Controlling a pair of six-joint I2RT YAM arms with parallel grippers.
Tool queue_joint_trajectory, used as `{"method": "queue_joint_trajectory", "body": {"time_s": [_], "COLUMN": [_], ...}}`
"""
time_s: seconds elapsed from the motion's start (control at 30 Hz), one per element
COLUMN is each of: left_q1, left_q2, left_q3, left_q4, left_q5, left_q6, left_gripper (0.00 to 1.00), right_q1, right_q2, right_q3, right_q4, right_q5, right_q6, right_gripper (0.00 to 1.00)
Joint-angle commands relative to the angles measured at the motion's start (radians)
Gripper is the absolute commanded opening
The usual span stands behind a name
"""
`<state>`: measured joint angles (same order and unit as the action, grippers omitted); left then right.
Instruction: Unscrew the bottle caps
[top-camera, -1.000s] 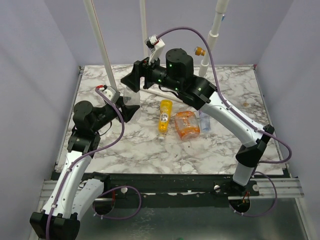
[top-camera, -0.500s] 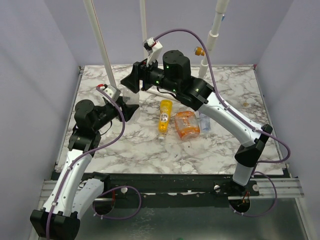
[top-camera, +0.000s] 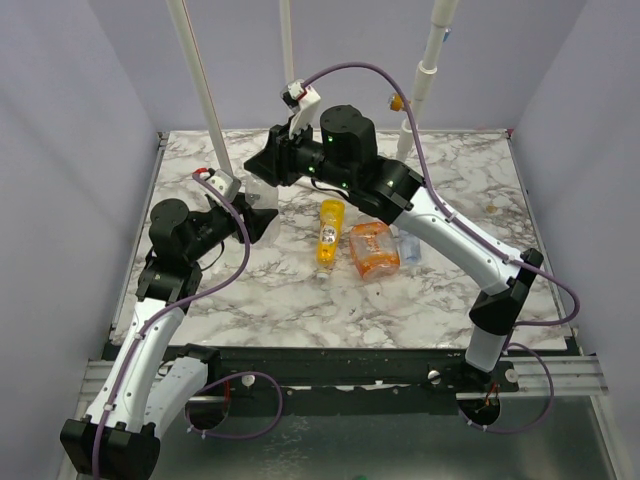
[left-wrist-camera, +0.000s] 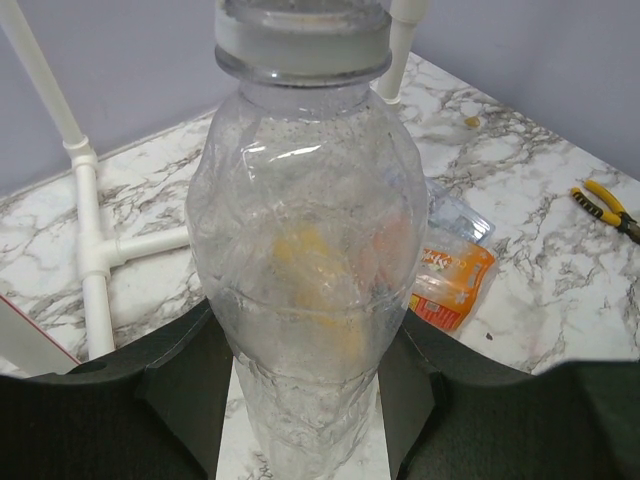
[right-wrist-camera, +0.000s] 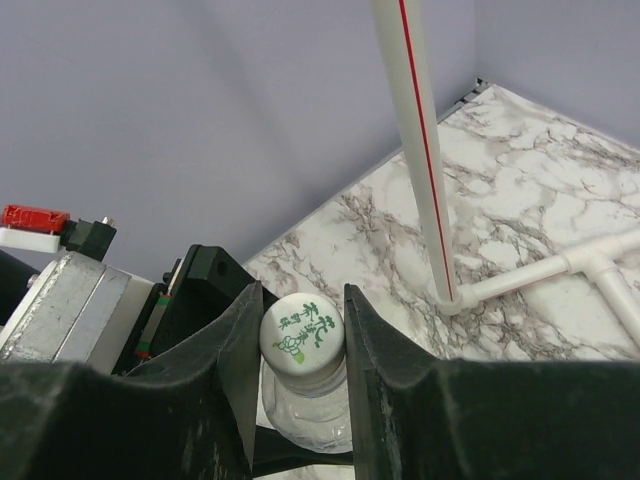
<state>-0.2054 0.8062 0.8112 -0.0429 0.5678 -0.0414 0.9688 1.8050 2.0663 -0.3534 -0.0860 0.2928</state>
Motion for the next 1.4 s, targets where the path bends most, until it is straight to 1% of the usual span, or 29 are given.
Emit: {"method": "queue_joint_trajectory", "body": {"time_s": [0.0,0.13,0.23,0.3,0.4,0.53,0.63,0.73,0.87,0.93,1.03,1.17,1.27,1.3,1.37], "left_q1": [-0.006,-0.005,-0.006,-0.006,-0.005,-0.007,-0.012,-0.013,-0.014,-0.015,-0.014,-0.014,-0.015,-0.014,-0.014], "left_q2": [-0.005,-0.005,-0.01,-0.016,-0.019,-0.018,-0.019,-0.019,-0.025,-0.029,-0.036,-0.045,-0.053,-0.057,-0.07], "left_q3": [0.014,0.027,0.037,0.046,0.061,0.073,0.085,0.091,0.077,0.063,0.045,0.025,0.019,0.021,0.018], "left_q4": [0.005,0.005,0.003,0.006,0.018,0.065,0.075,0.075,0.077,0.077,0.077,0.071,0.05,0.045,-0.019], "left_q5": [-0.005,0.025,0.109,0.196,0.349,0.532,0.6,0.657,0.682,0.682,0.683,0.684,0.661,0.644,0.618], "left_q6": [-0.006,-0.015,-0.037,-0.067,-0.131,-0.243,-0.294,-0.31,-0.31,-0.303,-0.286,-0.259,-0.226,-0.202,-0.141], "left_gripper": [0.06,0.06,0.06,0.06,0.06,0.06,0.06,0.06,0.06,0.06,0.06,0.06,0.06,0.06,0.05], "right_q1": [0.011,0.011,0.01,0.004,-0.006,-0.02,-0.031,-0.051,-0.091,-0.117,-0.157,-0.202,-0.23,-0.241,-0.262], "right_q2": [-0.013,-0.022,-0.054,-0.087,-0.151,-0.21,-0.229,-0.231,-0.238,-0.251,-0.275,-0.309,-0.344,-0.369,-0.431], "right_q3": [-0.002,-0.001,-0.026,-0.058,-0.131,-0.207,-0.233,-0.237,-0.228,-0.22,-0.212,-0.207,-0.243,-0.286,-0.409], "right_q4": [0.006,-0.01,-0.004,0.014,0.071,0.156,0.208,0.241,0.291,0.315,0.316,0.22,0.114,0.085,0.053], "right_q5": [0.003,0.001,-0.061,-0.167,-0.377,-0.588,-0.71,-0.818,-0.921,-0.933,-0.906,-0.78,-0.581,-0.514,-0.326], "right_q6": [-0.004,-0.021,-0.062,-0.099,-0.142,-0.148,-0.139,-0.114,-0.062,-0.037,-0.021,-0.057,-0.081,-0.085,-0.071], "right_gripper": [0.16,0.08,0.03,0.02,0.01,0.01,0.01,0.0,0.01,0.01,0.01,0.01,0.01,0.01,0.01]}}
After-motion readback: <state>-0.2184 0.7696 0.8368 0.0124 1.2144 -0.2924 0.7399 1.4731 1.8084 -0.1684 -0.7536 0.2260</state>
